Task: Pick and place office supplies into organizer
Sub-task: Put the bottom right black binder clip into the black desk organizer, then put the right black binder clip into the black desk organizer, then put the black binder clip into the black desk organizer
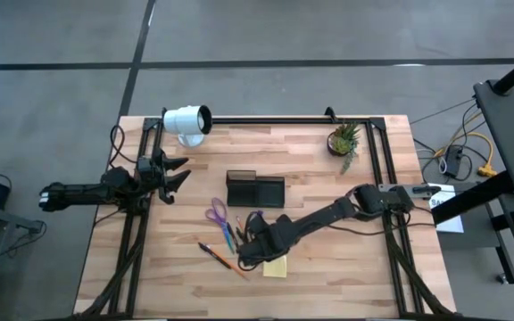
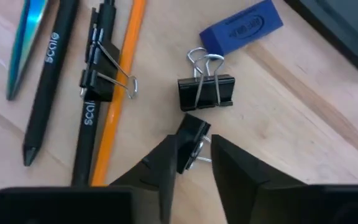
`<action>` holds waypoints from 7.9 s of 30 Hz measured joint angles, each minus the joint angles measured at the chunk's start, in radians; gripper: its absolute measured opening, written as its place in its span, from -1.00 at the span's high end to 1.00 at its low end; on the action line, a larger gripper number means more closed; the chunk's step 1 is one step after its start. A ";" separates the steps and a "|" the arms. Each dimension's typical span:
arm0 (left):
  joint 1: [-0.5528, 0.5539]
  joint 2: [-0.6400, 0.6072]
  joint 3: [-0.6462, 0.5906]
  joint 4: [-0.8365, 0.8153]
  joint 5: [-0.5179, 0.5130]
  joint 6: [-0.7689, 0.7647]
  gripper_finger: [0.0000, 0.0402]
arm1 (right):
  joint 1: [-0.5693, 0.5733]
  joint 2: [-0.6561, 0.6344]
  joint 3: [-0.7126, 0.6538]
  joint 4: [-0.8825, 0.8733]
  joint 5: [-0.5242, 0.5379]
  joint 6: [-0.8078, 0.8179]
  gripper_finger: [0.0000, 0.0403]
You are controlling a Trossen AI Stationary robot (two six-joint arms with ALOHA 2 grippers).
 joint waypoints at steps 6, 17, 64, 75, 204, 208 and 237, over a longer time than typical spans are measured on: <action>0.000 -0.001 0.000 0.001 0.000 0.000 -0.03 | -0.014 -0.001 -0.006 0.000 -0.039 -0.016 0.91; 0.000 0.000 0.000 -0.001 0.000 0.000 -0.03 | -0.029 -0.009 0.006 0.032 -0.105 -0.022 0.96; 0.000 0.005 0.000 -0.001 0.000 0.000 -0.03 | -0.275 -0.075 -0.012 0.299 0.076 -0.068 0.49; 0.000 0.005 0.000 -0.001 0.000 0.000 -0.03 | -0.121 -0.112 0.037 0.095 -0.216 -0.654 0.21; 0.000 0.006 0.000 -0.001 0.000 0.000 -0.03 | -0.303 0.026 0.081 0.248 0.001 -0.760 0.69; 0.000 0.006 0.000 -0.001 0.000 0.000 -0.03 | -0.298 0.020 0.086 0.221 -0.017 -0.759 0.41; 0.000 0.006 0.000 -0.001 0.000 0.000 -0.03 | -0.094 0.035 0.124 0.100 -0.145 -0.398 0.02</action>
